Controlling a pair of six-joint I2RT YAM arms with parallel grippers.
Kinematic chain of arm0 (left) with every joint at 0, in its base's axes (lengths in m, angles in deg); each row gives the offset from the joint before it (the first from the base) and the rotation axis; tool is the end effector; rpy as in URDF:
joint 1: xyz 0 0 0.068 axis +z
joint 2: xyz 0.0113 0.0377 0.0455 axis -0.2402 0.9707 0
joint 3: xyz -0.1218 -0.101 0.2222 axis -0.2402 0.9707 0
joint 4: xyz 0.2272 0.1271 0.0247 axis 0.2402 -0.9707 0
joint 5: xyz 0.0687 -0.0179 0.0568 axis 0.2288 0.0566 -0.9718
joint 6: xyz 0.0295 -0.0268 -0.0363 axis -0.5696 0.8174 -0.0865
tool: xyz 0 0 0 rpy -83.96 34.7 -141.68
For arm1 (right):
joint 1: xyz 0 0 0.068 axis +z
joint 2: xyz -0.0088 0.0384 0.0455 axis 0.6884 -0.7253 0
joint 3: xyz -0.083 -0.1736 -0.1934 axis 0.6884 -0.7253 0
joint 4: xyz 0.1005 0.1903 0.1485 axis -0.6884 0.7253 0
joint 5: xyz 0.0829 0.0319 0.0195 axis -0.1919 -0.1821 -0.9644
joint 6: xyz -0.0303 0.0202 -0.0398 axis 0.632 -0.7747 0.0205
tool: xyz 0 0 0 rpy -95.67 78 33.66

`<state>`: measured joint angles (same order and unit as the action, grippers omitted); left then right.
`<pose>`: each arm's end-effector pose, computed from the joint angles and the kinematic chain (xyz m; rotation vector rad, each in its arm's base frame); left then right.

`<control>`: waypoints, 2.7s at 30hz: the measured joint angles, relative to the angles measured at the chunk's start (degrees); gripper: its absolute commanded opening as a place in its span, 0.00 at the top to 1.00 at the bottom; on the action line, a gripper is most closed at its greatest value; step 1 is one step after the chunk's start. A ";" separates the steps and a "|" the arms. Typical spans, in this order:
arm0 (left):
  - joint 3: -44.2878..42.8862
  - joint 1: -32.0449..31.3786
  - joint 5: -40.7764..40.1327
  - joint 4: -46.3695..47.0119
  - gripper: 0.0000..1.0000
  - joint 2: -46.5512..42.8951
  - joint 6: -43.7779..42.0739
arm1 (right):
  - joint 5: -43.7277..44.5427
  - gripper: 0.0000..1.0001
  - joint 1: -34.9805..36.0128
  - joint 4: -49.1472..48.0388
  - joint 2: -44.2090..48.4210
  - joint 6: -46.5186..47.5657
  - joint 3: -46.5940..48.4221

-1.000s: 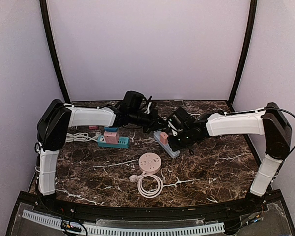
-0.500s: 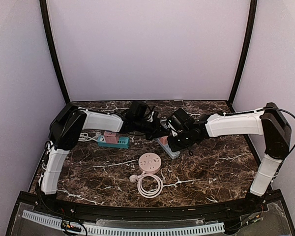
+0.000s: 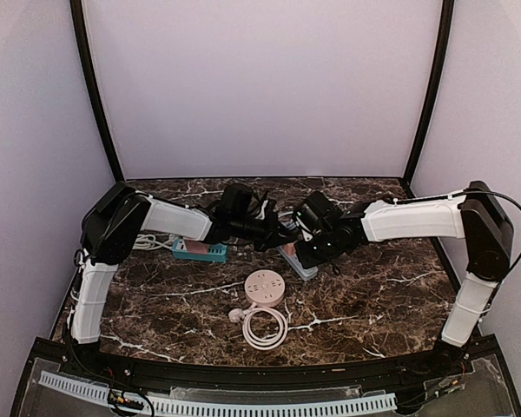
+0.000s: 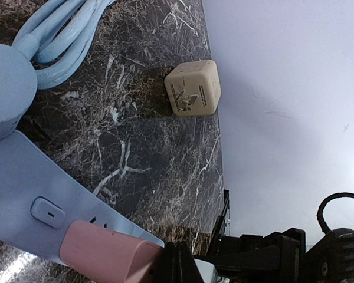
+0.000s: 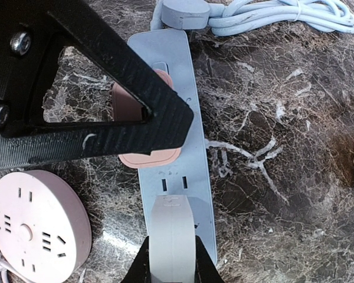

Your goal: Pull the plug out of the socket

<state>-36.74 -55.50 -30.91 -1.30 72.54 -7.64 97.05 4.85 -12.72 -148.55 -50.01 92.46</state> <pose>0.3603 -0.3489 0.1486 0.1351 2.3682 -1.6753 0.2485 0.2688 0.1928 -0.4995 2.5284 0.2085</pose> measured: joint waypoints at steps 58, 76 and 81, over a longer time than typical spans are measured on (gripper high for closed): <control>-26.84 -0.42 -4.04 -36.28 1.00 2.75 -12.15 | -18.99 0.90 -22.32 -12.17 21.42 -7.65 -23.26; -24.17 -0.63 -4.24 -41.68 1.00 -2.43 -15.06 | -30.99 0.76 -28.48 -23.69 17.38 -12.07 -31.82; -22.49 -0.63 -4.24 -41.57 1.00 -3.41 -15.10 | -31.56 0.67 -29.64 -23.74 17.27 -12.00 -32.22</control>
<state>-59.23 -56.13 -35.15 -42.87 69.13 -22.74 65.49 -24.78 -36.46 -131.28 -62.00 60.25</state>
